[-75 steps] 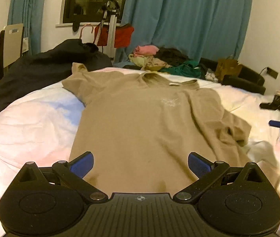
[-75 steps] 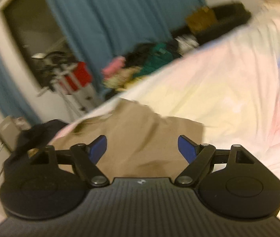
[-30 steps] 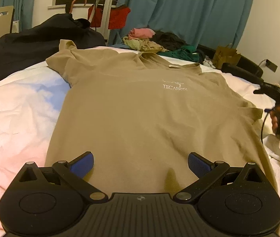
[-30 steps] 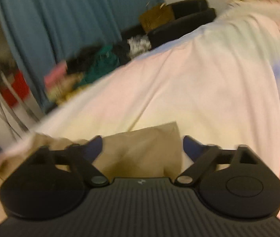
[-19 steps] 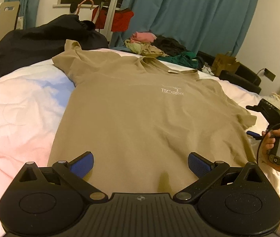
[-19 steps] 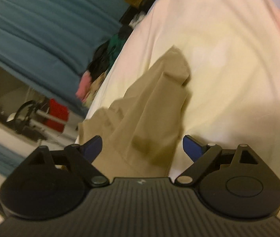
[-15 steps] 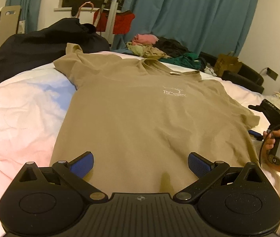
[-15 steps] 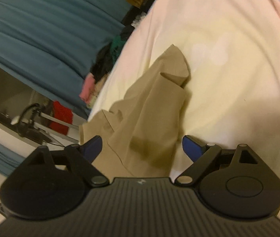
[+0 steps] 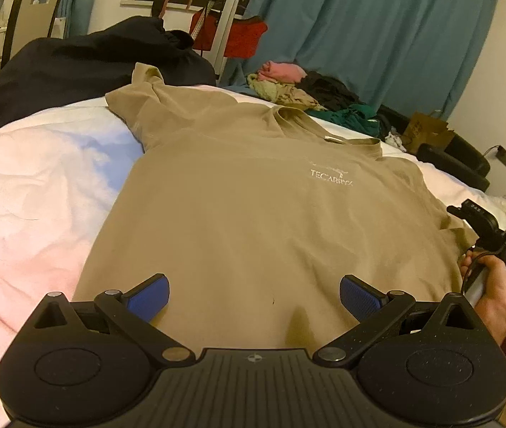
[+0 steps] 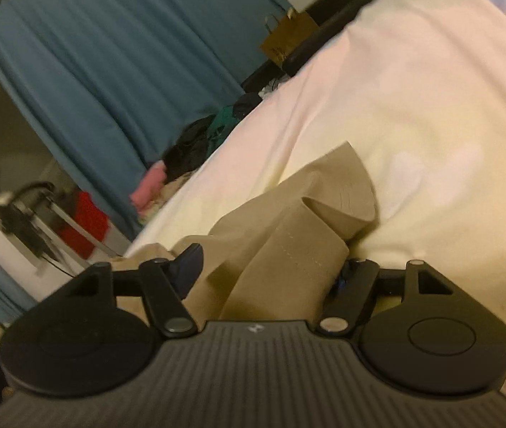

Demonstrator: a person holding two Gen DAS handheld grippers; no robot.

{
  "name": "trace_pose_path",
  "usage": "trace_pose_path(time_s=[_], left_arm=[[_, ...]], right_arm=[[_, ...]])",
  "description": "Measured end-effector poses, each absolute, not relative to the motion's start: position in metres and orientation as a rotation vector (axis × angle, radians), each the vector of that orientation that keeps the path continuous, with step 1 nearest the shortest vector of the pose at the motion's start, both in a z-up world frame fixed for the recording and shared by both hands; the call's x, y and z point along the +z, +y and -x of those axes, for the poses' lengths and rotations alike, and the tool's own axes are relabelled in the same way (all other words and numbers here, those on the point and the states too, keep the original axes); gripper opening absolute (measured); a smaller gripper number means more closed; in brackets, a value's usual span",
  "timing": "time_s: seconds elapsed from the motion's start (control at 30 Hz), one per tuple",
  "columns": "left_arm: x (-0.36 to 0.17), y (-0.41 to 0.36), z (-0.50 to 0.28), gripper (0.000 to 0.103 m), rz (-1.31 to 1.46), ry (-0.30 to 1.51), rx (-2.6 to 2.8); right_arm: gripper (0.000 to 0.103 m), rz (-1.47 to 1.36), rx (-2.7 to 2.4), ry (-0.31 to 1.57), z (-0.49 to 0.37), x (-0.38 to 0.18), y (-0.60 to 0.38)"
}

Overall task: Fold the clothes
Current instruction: 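Fold the gripped side of the shirt inward over the body with the right gripper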

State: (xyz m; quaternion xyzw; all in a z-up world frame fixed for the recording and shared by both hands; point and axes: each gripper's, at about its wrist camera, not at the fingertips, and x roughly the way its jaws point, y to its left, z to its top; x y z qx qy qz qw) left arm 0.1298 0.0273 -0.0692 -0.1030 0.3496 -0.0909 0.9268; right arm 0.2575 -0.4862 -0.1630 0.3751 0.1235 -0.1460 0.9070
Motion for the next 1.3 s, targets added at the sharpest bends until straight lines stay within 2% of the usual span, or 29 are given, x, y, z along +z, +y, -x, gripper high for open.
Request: trace_pose_path(time_s=[0.03, 0.07, 0.1, 0.13, 0.5, 0.67, 0.8, 0.93, 1.07, 1.3], left_arm=[[-0.07, 0.027, -0.131, 0.103, 0.211, 0.718, -0.186], [-0.07, 0.027, -0.132, 0.103, 0.216, 0.72, -0.187], [-0.07, 0.027, -0.134, 0.103, 0.222, 0.723, -0.189], [-0.07, 0.027, -0.133, 0.103, 0.22, 0.719, -0.192], [-0.059, 0.042, -0.125, 0.103, 0.155, 0.713, -0.17], [-0.038, 0.07, -0.125, 0.103, 0.18, 0.65, -0.148], [-0.03, 0.095, -0.127, 0.103, 0.24, 0.632, -0.123], [-0.034, 0.112, -0.132, 0.103, 0.247, 0.648, -0.086], [-0.039, 0.123, -0.142, 0.103, 0.268, 0.679, -0.077], [-0.056, 0.132, -0.16, 0.103, 0.317, 0.701, -0.083]], right_arm=[[0.069, -0.75, -0.308, 0.251, -0.261, -0.161, -0.485], [0.047, -0.726, -0.316, 0.247, -0.264, -0.159, -0.483], [0.02, -0.699, -0.33, 0.254, -0.266, -0.157, -0.482], [0.012, -0.667, -0.348, 0.265, -0.268, -0.153, -0.481], [0.005, -0.269, -0.4, 0.209, -0.252, -0.027, -0.436], [0.005, -0.127, -0.345, 0.172, -0.25, 0.029, -0.372], [0.005, -0.029, -0.272, 0.177, -0.267, 0.053, -0.301], [0.005, 0.066, -0.197, 0.231, -0.294, 0.042, -0.231], [0.005, 0.194, -0.127, 0.331, -0.326, 0.006, -0.172], [0.007, 0.158, -0.087, 0.45, -0.366, -0.03, -0.136]])
